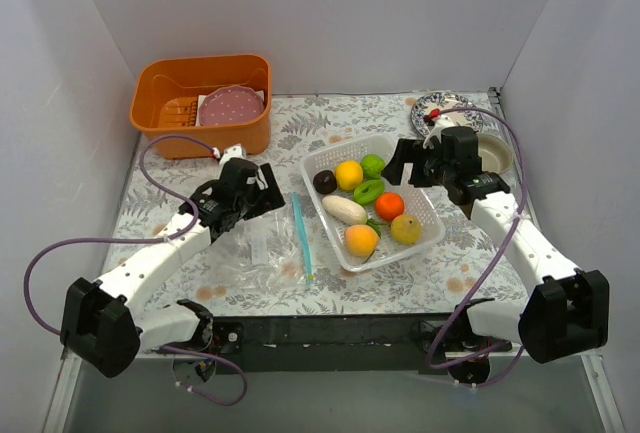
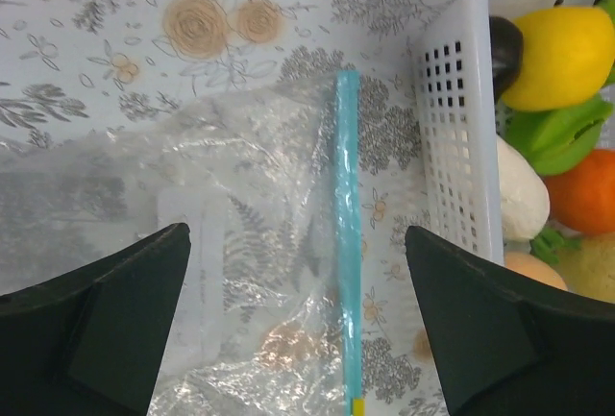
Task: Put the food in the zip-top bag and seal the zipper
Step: Adjust the bin at the center of the board, then pick up the zipper food storage bag at the center of the board.
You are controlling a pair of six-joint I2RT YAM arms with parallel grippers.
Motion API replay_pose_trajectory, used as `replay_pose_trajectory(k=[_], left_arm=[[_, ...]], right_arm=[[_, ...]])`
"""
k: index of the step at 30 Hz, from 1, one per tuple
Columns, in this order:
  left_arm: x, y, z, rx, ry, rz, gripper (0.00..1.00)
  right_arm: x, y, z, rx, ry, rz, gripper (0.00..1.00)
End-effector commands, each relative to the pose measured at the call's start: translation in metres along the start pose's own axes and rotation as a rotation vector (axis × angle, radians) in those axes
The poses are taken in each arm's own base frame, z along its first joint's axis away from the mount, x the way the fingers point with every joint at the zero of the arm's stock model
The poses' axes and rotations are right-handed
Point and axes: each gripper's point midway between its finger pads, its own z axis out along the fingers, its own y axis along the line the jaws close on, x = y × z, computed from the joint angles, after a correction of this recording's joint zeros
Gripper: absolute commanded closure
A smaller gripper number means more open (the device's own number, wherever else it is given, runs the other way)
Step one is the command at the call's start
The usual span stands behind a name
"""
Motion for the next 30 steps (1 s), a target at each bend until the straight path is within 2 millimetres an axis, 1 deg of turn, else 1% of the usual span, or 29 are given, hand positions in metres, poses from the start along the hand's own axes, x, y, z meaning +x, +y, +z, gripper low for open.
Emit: replay_pose_trajectory(k=[1, 4, 7, 8, 10, 12, 15, 18, 22, 23, 27, 30], left_arm=[[0.028, -0.005, 0.001, -0.044, 0.086, 0.02, 0.1], [0.043, -0.018, 0.001, -0.035, 0.118, 0.029, 0.11], [0.061, -0.026, 0.006, -0.039, 0.144, 0.029, 0.14], [0.068, -0.028, 0.011, -0.043, 0.158, 0.033, 0.14], [0.076, -0.039, 0.014, -0.039, 0.163, 0.038, 0.18], [0.083, -0.048, 0.019, -0.055, 0.176, 0.049, 0.24], [0.094, -0.051, 0.026, -0.073, 0.198, 0.057, 0.26], [0.096, -0.054, 0.029, -0.082, 0.201, 0.052, 0.28], [0.097, -0.056, 0.034, -0.095, 0.2, 0.058, 0.33], [0.098, -0.057, 0.036, -0.097, 0.202, 0.058, 0.36], [0.103, -0.053, 0.043, -0.118, 0.212, 0.064, 0.42], [0.108, -0.052, 0.048, -0.13, 0.224, 0.077, 0.52]], right_arm=[[-0.041, 0.02, -0.026, -0.038, -0.115, -0.018, 0.02], [-0.049, 0.021, -0.038, -0.015, -0.153, -0.021, 0.02], [-0.05, 0.02, -0.047, -0.003, -0.168, -0.027, 0.03], [-0.048, 0.018, -0.049, 0.008, -0.165, -0.024, 0.03], [-0.049, 0.018, -0.053, 0.012, -0.174, -0.025, 0.04], [-0.046, 0.017, -0.055, 0.02, -0.169, -0.022, 0.05], [-0.043, 0.017, -0.059, 0.017, -0.169, -0.025, 0.06], [-0.04, 0.017, -0.062, 0.017, -0.164, -0.031, 0.08], [-0.034, 0.015, -0.064, 0.023, -0.163, -0.033, 0.11], [-0.033, 0.014, -0.064, 0.025, -0.162, -0.032, 0.12], [-0.03, 0.014, -0.064, 0.024, -0.155, -0.033, 0.13], [-0.027, 0.013, -0.064, 0.026, -0.148, -0.031, 0.13]])
